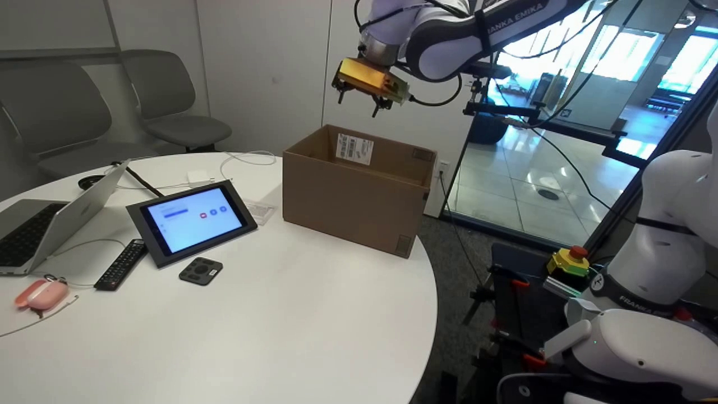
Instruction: Put the marker on the green towel, then wrap the marker in the towel and put it in the box
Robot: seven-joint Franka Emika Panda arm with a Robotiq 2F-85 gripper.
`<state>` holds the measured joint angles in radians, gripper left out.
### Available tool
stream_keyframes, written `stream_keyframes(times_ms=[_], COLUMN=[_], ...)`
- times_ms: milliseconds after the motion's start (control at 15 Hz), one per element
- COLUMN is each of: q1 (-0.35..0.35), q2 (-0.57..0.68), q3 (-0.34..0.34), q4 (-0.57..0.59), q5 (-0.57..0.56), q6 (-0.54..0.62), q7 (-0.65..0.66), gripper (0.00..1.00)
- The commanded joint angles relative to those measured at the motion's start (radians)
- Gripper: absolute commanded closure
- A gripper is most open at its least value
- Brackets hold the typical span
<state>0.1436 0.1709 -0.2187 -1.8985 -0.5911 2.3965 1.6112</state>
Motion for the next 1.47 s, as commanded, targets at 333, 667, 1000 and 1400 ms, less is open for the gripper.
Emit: stream_keyframes(times_ms=[333, 667, 1000, 1400], q1=[0.017, 0.039, 0.044, 0.024], q2=[-0.313, -0.384, -0.419, -0.423], q3=[0.278, 0.352, 0.382, 0.407], q4=[-0.186, -0.171, -0.098, -0.027], q5=[0.107, 0.393, 0.591, 0.583], q6=[-0.043, -0.178, -0.456, -0.714], q7=[-0.317, -0.652, -0.922, -1.076], gripper=[0.00, 0.00, 0.00, 0.00])
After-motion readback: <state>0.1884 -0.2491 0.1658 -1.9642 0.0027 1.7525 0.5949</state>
